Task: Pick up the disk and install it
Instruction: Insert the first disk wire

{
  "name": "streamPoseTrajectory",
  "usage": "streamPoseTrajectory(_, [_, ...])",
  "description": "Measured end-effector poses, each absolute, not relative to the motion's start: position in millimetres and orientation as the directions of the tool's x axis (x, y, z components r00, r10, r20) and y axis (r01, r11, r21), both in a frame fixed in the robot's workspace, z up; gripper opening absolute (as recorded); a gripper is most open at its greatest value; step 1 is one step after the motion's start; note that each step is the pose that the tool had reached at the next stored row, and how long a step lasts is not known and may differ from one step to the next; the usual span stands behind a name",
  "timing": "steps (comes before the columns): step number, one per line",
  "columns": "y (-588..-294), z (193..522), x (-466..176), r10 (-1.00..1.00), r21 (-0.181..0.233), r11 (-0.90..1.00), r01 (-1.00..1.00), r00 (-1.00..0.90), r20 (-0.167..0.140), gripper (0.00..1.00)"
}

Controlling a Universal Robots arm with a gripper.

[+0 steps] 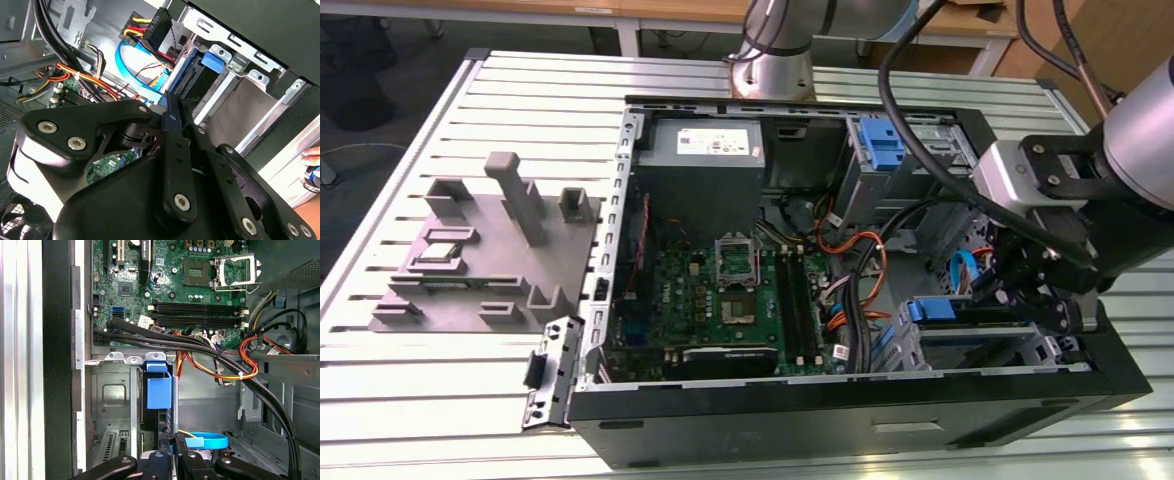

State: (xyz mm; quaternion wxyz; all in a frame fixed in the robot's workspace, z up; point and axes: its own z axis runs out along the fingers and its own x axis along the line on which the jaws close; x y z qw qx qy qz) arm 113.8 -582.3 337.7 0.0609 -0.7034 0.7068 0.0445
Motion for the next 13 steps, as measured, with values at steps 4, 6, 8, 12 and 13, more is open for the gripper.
streamPoseTrajectory(4, [-582.5,337.6,113.8,-0.989,-0.023,0.007,-1.0,-0.003,-0.148,0.16])
streamPoseTrajectory(6, [-582.7,337.3,113.8,-0.989,-0.023,0.007,-1.0,-0.003,-0.148,0.16])
streamPoseTrajectory(8, [-583.0,337.3,113.8,-0.989,-0.023,0.007,-1.0,-0.003,-0.148,0.16])
streamPoseTrajectory(12, [-583.1,336.2,113.8,-0.989,-0.023,0.007,-1.0,-0.003,-0.148,0.16])
streamPoseTrajectory(13, [-583.1,336.0,113.8,-0.989,-0.023,0.007,-1.0,-0.003,-0.148,0.16])
